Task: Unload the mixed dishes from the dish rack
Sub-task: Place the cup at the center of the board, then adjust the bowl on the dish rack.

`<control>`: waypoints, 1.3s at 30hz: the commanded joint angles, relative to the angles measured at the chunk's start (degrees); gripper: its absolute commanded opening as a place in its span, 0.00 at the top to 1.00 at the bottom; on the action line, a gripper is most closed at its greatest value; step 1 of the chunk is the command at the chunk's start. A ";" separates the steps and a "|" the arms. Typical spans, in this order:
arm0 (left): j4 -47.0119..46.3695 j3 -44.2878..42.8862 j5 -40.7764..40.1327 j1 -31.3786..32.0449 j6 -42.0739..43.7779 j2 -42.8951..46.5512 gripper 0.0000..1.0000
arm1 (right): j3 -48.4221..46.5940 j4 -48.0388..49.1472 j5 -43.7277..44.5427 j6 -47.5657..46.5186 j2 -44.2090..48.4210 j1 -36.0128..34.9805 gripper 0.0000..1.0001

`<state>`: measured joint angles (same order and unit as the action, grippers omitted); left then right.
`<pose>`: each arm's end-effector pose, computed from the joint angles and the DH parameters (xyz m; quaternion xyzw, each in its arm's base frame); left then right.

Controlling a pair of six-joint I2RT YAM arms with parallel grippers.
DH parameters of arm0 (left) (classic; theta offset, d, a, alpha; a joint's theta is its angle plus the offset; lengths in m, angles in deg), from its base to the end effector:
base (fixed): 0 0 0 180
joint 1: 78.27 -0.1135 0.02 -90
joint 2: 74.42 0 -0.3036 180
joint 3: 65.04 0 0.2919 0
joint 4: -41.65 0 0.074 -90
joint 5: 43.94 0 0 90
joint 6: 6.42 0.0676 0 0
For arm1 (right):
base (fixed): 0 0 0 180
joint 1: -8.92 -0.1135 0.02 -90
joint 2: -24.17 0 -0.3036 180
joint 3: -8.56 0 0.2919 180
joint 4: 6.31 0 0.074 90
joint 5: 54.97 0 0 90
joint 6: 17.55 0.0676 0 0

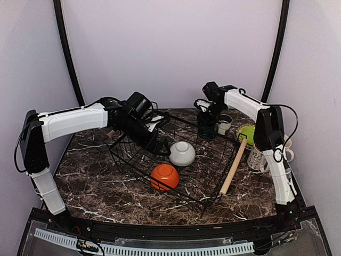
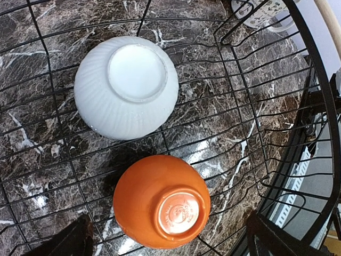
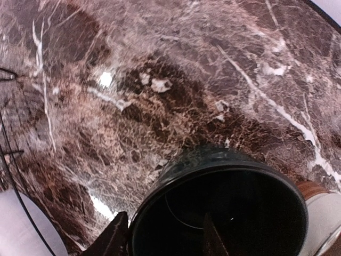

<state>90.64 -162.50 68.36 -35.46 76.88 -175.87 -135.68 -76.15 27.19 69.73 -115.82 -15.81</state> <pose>0.3154 -0.3271 0.2817 0.3467 0.8655 -0.2970 0.2061 0.5428 0.2602 0.2020 -0.2454 0.9438 0.1059 0.1943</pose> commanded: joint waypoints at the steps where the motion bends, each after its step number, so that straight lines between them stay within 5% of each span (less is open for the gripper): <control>1: 4.32 -2.43 -4.95 2.51 2.28 -1.63 0.01 | -2.81 -0.98 0.64 1.57 0.13 0.39 0.44; 15: 7.00 -3.71 -6.57 6.24 2.33 -6.76 0.01 | -0.04 -2.11 4.78 8.77 15.43 -0.01 0.06; 29: 9.01 -4.82 -1.71 6.41 1.56 -12.27 0.04 | 23.02 6.99 -0.76 16.61 36.56 -8.45 0.01; 39: 9.90 -4.86 -4.29 6.37 1.77 -13.94 0.18 | 38.12 14.93 -6.91 23.33 45.48 -13.31 0.01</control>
<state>96.96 -166.67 63.73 -29.36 78.41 -189.09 -101.80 -66.93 23.70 89.16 -75.03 -28.64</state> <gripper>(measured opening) 0.827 0.986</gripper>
